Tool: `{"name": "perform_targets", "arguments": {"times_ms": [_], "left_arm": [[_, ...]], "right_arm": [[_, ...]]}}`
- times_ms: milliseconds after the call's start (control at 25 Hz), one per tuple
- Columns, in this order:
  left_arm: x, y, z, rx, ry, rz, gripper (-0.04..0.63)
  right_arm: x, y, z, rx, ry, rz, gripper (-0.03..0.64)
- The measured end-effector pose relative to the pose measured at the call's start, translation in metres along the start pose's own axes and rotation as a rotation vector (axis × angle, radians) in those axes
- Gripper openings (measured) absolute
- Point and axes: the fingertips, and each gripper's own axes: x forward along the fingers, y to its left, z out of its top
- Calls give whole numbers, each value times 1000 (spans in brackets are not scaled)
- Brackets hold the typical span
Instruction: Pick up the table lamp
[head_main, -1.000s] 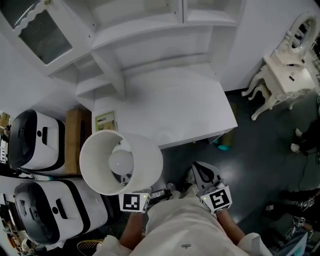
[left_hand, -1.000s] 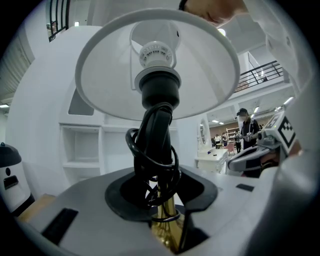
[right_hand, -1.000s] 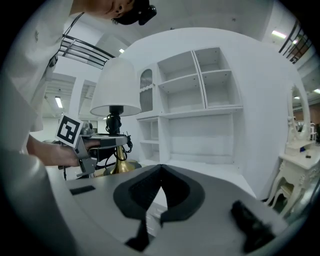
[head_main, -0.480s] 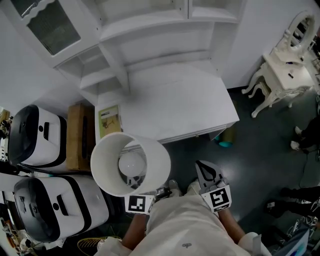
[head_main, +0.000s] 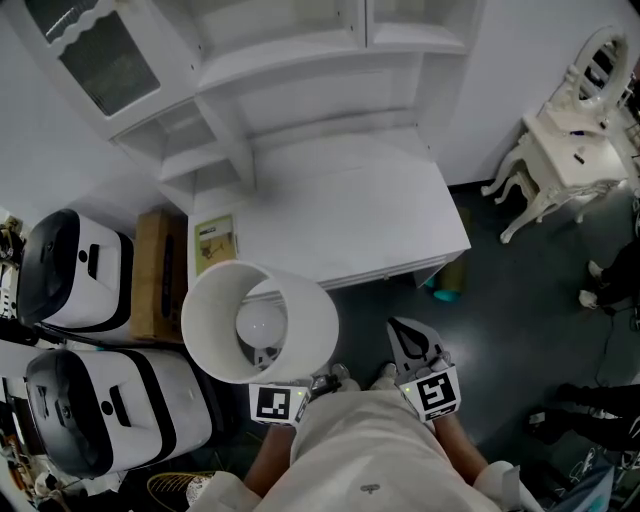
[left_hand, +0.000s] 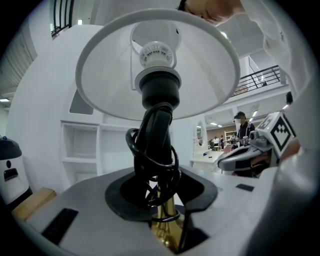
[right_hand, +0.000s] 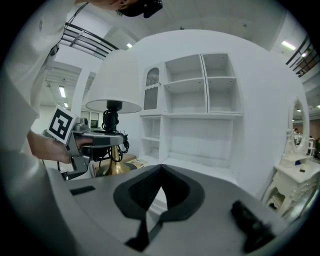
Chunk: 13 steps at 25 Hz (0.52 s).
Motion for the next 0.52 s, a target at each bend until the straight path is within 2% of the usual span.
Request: {"name": "perform_targets", "arguments": {"times_ms": [240, 520], "left_arm": [[3, -10, 3, 8, 9, 1, 150], [4, -20, 6, 6, 2, 8, 150]], "right_arm": [[-5, -4, 0, 3, -26, 8, 12], [-14, -9, -4, 10, 0, 9, 12]]}}
